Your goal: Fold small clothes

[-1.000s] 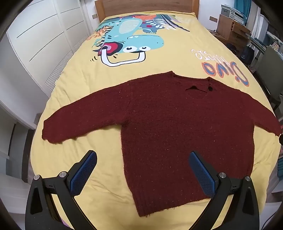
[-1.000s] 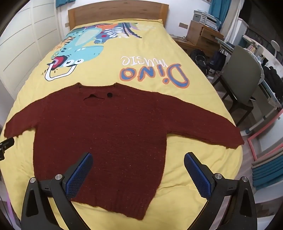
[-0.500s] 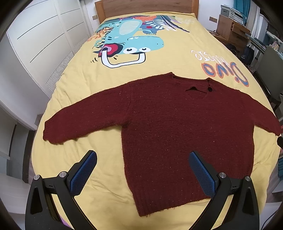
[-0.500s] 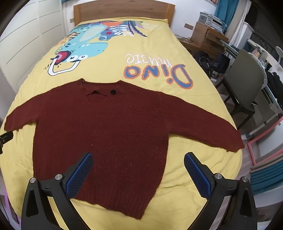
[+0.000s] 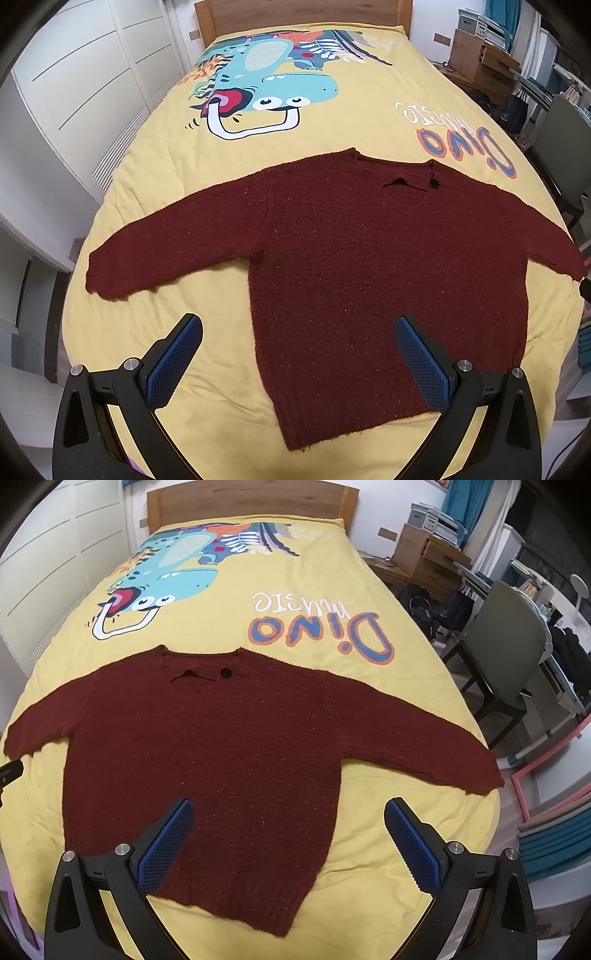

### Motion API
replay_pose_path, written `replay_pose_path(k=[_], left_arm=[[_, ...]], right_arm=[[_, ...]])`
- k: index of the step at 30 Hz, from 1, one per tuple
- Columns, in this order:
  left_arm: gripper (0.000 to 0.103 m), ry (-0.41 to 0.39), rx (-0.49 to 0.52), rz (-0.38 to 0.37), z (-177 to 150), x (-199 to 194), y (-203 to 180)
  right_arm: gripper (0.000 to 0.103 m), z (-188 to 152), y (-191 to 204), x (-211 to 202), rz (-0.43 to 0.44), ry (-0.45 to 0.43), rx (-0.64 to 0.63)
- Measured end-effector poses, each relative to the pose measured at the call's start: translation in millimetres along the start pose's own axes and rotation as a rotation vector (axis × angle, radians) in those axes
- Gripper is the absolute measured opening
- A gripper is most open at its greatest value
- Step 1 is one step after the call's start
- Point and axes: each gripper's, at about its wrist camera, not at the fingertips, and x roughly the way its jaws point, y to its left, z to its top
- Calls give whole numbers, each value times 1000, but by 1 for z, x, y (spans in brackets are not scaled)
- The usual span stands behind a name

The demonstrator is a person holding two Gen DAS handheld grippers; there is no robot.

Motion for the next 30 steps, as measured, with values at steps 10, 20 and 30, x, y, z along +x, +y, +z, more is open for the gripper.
replay_pose_path(k=[10,20,30], left_arm=[[102,-10,30,19,3,-2,1],[102,-10,43,13,3,-1,-2],[102,-14,53,-3,5,-2,-6]], right_arm=[[103,-1,3,-1,2,-4,-10],[103,-1,6,0,4,-3,-18],[103,0,5,1,-3,-1,-16]])
